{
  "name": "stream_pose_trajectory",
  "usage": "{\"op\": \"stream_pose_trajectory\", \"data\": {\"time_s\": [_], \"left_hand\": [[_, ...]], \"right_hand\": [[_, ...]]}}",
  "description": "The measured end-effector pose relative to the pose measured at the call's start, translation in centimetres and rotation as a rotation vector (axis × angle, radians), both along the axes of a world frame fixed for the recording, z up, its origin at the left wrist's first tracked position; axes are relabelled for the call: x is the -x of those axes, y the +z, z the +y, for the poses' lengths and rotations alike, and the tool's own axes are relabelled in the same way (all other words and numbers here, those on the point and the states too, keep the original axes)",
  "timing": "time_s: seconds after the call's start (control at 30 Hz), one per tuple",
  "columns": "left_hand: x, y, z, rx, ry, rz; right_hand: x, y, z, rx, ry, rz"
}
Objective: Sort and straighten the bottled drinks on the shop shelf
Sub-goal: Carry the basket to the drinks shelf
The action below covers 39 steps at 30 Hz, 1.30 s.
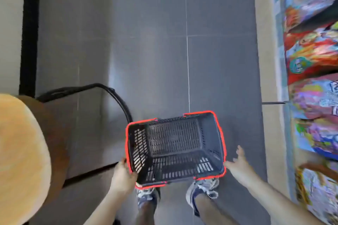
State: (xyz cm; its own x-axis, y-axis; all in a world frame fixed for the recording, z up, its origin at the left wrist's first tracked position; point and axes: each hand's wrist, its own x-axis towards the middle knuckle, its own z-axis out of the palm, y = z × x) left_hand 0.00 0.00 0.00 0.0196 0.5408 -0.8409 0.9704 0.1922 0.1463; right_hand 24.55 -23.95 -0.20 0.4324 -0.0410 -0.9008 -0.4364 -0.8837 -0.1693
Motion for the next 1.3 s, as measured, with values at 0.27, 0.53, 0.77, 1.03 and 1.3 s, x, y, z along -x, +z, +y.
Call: {"op": "stream_pose_trajectory", "data": {"time_s": [0.27,0.53,0.77,1.03,1.3], "left_hand": [[-0.1,-5.8,-0.6,0.006,0.109,0.097],[-4.8,8.9,3.8,-0.194,-0.019,-0.050],[-11.6,29.4,9.0,-0.383,0.092,-0.354],[-18.7,42.6,19.9,-0.469,0.163,-0.538],[-27.5,50.9,35.1,-0.437,0.125,-0.629]], "right_hand": [[0.9,-4.7,-1.0,-0.014,-0.009,-0.034],[-3.4,8.6,0.0,-0.156,-0.145,-0.108],[-12.1,28.6,5.6,-0.365,-0.133,-0.256],[-20.8,42.8,16.9,-0.507,-0.087,-0.461],[-27.3,50.8,30.8,-0.598,-0.266,-0.450]]}}
